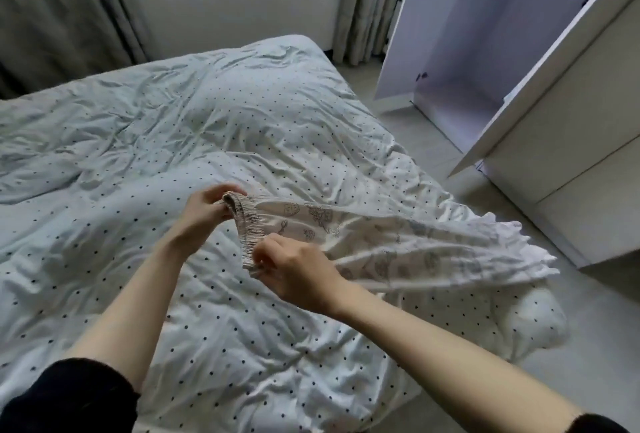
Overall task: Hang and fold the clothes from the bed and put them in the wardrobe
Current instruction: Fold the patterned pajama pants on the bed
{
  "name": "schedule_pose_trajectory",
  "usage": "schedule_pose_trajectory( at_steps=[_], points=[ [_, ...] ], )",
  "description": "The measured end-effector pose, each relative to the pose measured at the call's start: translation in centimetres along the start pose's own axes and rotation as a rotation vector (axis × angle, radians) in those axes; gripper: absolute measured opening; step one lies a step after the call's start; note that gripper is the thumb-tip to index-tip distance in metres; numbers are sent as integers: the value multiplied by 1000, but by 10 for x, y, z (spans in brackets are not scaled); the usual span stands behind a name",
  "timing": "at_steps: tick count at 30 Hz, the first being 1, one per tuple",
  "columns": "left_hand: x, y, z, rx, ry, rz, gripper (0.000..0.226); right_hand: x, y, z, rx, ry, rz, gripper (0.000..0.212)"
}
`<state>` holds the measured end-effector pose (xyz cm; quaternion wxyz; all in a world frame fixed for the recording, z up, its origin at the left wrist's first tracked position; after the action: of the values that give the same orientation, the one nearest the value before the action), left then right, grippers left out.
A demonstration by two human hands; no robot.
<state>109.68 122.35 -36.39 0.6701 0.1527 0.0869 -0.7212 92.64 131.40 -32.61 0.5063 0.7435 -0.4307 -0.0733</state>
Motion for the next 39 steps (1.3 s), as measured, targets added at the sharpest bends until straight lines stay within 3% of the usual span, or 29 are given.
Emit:
schedule_pose_trajectory(
  at_steps=[3,7,9,17,21,24,26,31,36,39],
  points=[
    [2,35,-35,-61,111,151,30,12,-35,4,101,7,-45,18],
    [-8,54,-112,-50,442,253,39,0,-94,32,134,-143,-392,35],
    [-15,51,-141,-11,584,309,47,-13,-111,49,140,-209,-483,41],
    [-17,27,-196,199,608,329,81,-32,-152,100,145,-343,-547,52],
    [-9,22,-212,356,568,491,50,-27,-182,115,130,-351,-601,53],
    [-5,20,-210,410,513,480,18,-26,-201,116,166,-414,-691,58],
    [-7,19,-205,385,469,469,13,-22,-205,115,223,-450,-720,58],
    [-14,6,-167,427,346,490,25,-25,-177,124,545,-672,-506,48],
    [3,-57,-121,487,158,400,33,-55,-122,157,913,-1076,-89,37],
    [25,-117,-117,596,96,230,46,-74,-98,184,1031,-1198,111,33]
  ],
)
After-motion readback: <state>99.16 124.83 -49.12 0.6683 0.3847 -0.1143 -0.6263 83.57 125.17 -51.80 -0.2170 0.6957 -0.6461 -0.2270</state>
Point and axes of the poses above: each hand's wrist, its own x-axis towards the middle knuckle, its own y-axis out of the back of the hand, z = x × y, the point moved 2 cm from there along x, towards the middle knuckle, and after that the axes turned 7 degrees about y, right-handed, at the moved point
